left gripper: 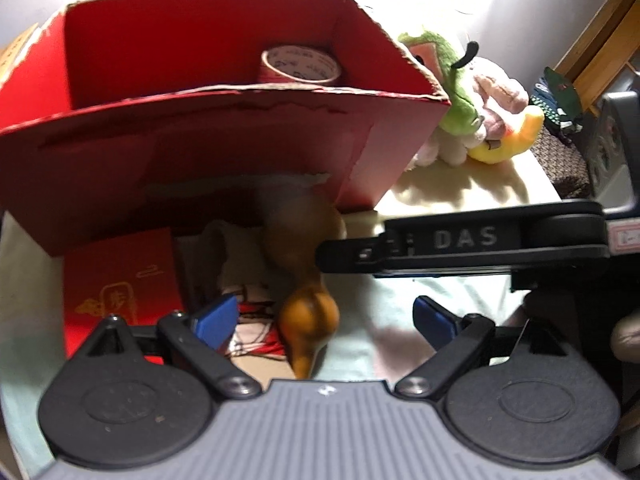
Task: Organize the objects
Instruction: 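Close the right gripper around the neck of the brown wooden gourd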
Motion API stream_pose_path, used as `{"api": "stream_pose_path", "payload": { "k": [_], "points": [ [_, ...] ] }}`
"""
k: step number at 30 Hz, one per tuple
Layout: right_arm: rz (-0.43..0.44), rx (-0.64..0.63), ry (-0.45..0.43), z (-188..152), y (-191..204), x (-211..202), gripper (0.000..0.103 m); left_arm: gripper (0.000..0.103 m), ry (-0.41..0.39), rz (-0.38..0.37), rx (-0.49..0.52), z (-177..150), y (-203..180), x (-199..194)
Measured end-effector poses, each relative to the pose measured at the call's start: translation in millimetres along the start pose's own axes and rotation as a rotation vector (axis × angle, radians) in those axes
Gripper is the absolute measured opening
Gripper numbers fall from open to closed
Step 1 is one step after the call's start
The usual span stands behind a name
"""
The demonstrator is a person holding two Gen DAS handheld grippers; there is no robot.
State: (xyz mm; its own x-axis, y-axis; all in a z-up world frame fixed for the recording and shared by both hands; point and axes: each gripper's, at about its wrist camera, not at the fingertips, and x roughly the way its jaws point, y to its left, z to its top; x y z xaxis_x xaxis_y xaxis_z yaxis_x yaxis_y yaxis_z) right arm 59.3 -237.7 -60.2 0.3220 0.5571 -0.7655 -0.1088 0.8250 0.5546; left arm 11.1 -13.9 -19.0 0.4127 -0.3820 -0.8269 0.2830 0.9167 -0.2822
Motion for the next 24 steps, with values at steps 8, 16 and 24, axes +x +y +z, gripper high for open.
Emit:
{"api": "stream_pose_path", "payload": {
  "k": [8,16,24],
  "points": [
    [0.015,-0.031,0.039,6,5,11,0.052,0.090,0.014,-0.048,-0.020,7,5,9],
    [0.020,-0.064,0.062,6,9,19,0.052,0.088,0.037,-0.085,-0.031,10,7,20],
    [0.072,0.009,0.109,5,-5,29,0.049,0.084,0.064,-0.121,-0.055,10,12,28]
  ]
}}
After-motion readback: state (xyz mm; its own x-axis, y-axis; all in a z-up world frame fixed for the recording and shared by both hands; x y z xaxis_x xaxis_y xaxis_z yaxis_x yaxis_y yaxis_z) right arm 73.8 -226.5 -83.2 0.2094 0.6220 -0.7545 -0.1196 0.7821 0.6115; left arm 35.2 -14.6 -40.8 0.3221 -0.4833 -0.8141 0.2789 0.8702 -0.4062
